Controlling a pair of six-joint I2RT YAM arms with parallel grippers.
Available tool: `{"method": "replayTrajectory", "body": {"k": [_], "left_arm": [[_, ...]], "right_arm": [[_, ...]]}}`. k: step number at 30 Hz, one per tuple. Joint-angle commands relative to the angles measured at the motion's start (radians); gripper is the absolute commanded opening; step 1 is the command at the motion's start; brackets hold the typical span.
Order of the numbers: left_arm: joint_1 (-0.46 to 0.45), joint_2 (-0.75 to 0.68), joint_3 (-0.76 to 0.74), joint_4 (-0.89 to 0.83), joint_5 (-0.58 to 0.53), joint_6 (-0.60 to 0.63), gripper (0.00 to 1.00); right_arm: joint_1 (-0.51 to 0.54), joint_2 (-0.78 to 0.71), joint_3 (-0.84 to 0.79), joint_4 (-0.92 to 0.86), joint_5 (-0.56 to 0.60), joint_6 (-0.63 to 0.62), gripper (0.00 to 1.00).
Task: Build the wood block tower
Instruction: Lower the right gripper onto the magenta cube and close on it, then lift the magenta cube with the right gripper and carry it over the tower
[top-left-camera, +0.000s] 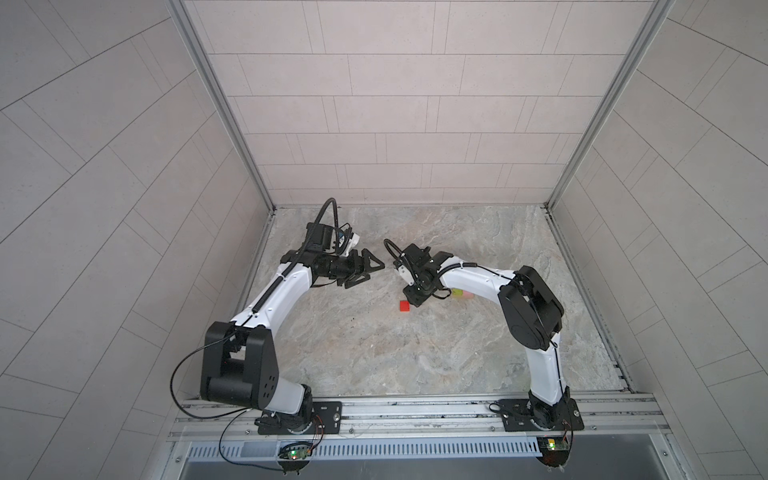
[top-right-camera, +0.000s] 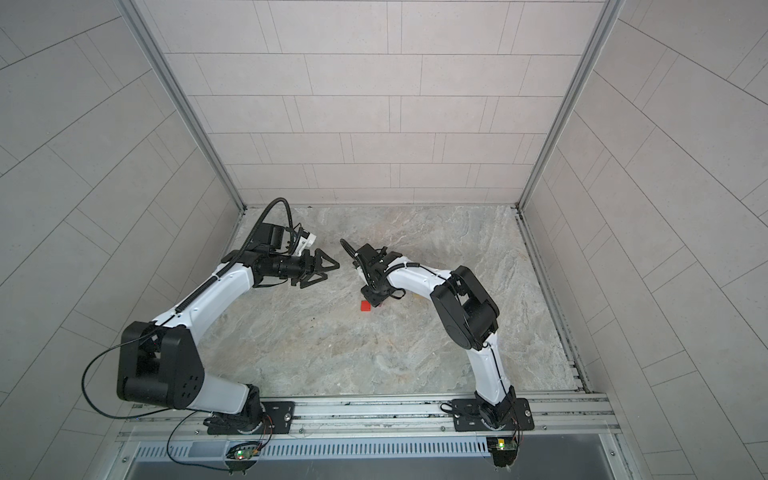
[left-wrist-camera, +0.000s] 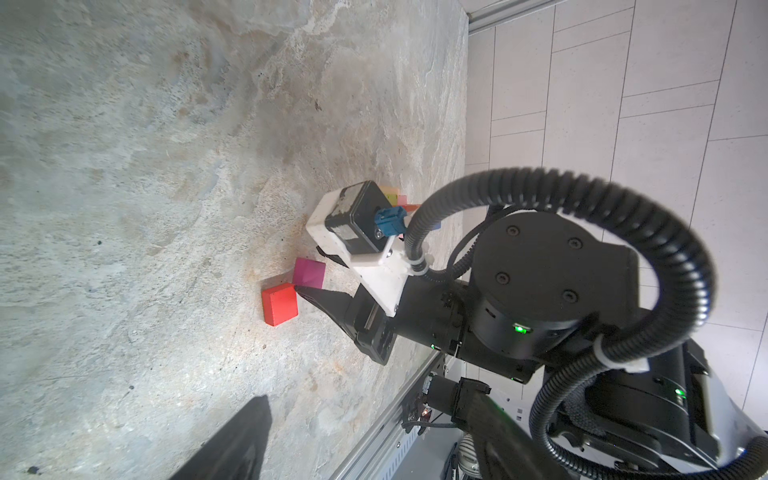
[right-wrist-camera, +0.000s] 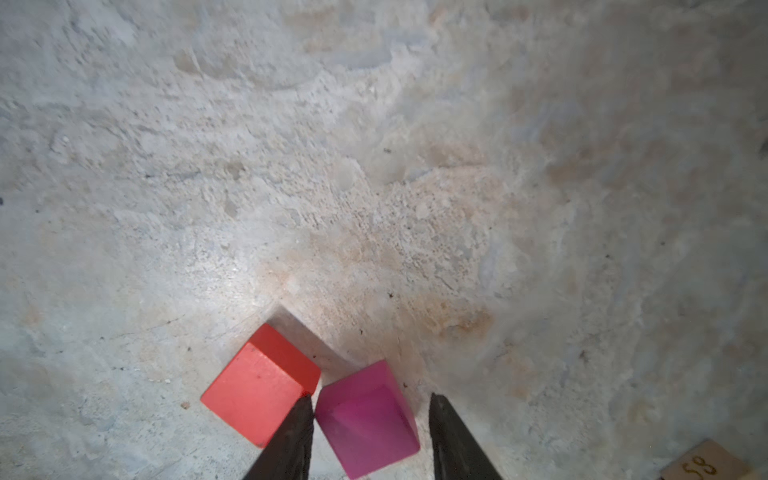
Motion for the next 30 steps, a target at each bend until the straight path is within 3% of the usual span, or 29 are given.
{"method": "replayTrajectory", "body": {"k": [1, 14, 30], "left_arm": [[0.005, -0.01, -0.01, 0.011, 0.014, -0.005, 0.82], [0.006, -0.009, -0.012, 0.012, 0.015, -0.006, 0.82], [0.006, -0.008, -0.012, 0.019, 0.015, -0.012, 0.82]], "right_arm": [[0.004, 0.027, 0.01, -0.008, 0.029, -0.011, 0.43], [-0.017, 0.012, -0.001, -0.002, 0.005, 0.047, 0.4], [-0.015, -0.052, -0.044, -0.014, 0.017, 0.108, 0.44]]}}
